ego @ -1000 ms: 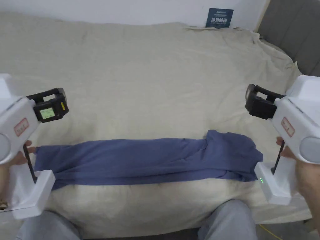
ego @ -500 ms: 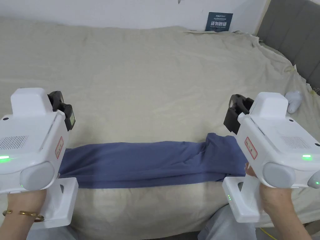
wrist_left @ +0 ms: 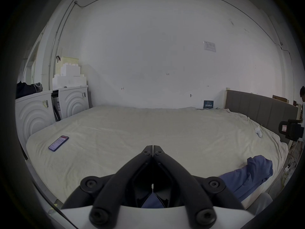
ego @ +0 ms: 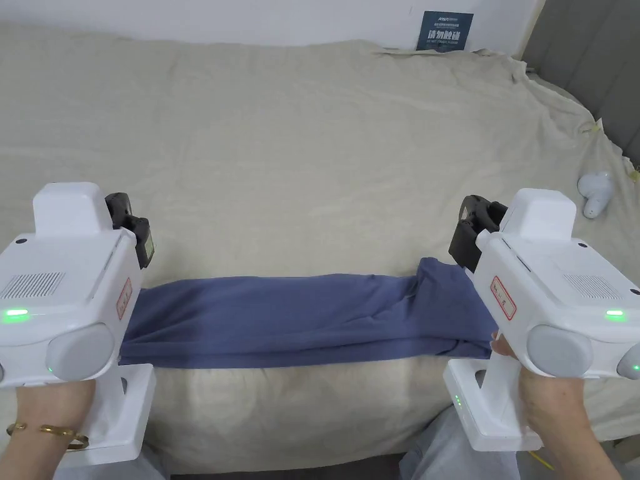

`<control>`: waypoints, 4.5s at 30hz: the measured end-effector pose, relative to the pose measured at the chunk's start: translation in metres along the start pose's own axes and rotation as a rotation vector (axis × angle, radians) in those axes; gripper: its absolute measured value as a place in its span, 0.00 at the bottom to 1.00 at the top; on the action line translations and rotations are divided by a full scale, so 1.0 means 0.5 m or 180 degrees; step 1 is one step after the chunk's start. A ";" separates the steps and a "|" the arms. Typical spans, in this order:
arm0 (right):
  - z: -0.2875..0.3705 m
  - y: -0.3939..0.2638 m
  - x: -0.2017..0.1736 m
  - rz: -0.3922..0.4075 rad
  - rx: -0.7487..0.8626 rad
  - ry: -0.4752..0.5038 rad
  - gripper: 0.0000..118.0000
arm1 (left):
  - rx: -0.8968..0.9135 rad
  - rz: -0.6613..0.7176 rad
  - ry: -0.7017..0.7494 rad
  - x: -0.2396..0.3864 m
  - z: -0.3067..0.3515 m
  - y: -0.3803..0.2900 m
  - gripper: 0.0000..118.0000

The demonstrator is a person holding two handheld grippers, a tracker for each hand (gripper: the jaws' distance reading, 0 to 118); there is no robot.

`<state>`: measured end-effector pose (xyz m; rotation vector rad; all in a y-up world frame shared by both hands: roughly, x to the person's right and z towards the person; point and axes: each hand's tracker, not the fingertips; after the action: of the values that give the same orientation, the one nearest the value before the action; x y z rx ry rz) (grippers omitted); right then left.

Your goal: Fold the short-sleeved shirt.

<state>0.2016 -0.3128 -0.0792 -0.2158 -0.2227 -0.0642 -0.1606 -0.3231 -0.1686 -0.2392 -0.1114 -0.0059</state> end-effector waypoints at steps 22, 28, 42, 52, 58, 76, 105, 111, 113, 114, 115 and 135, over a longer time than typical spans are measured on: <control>-0.031 -0.025 0.005 -0.0031 -0.0171 -0.0027 0.00 | -0.2307 0.1034 -0.0872 -0.253 -0.179 -0.008 0.93; -0.026 -0.023 -0.008 -0.0076 -0.0263 -0.0106 0.00 | -0.2897 0.1156 -0.1039 -0.321 -0.220 -0.089 0.93; -0.039 -0.032 -0.040 0.0127 -0.0466 -0.0148 0.00 | -0.2921 0.1001 -0.0996 -0.260 -0.231 -0.177 0.35; -0.032 -0.036 -0.023 0.0123 -0.0476 -0.0083 0.00 | -0.2770 0.0783 -0.0688 -0.223 -0.187 -0.087 0.03; -0.028 -0.030 -0.006 0.0093 -0.0413 -0.0076 0.00 | -0.2533 0.0484 -0.0401 -0.244 -0.160 -0.001 0.02; -0.014 -0.020 0.011 -0.0010 -0.0322 -0.0083 0.00 | -0.2287 0.0033 -0.0962 -0.043 -0.082 0.071 0.02; -0.013 -0.040 0.059 -0.0028 -0.0414 -0.0221 0.00 | -0.1654 0.0211 -0.0639 0.019 -0.158 0.003 0.35; -0.009 -0.028 0.048 -0.0047 -0.0384 -0.0214 0.00 | -0.1448 0.0055 -0.0621 0.059 -0.134 -0.087 0.00; -0.007 -0.025 0.046 -0.0044 -0.0390 -0.0214 0.00 | -0.1407 0.0025 -0.0604 0.093 -0.133 -0.119 0.00; -0.007 -0.025 0.047 -0.0041 -0.0389 -0.0219 0.00 | -0.1378 -0.0032 -0.0587 0.110 -0.132 -0.134 0.00; -0.003 -0.022 0.045 -0.0034 -0.0390 -0.0222 0.00 | -0.1384 -0.0070 -0.0607 0.127 -0.134 -0.148 0.00; 0.010 -0.015 0.073 -0.0010 -0.0349 -0.0313 0.00 | -0.1714 -0.0399 -0.1200 0.360 -0.136 -0.225 0.00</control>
<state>0.2354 -0.3204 -0.0645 -0.3283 -0.3178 -0.0690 0.0237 -0.4472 -0.1878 -0.7707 -0.5026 -0.1170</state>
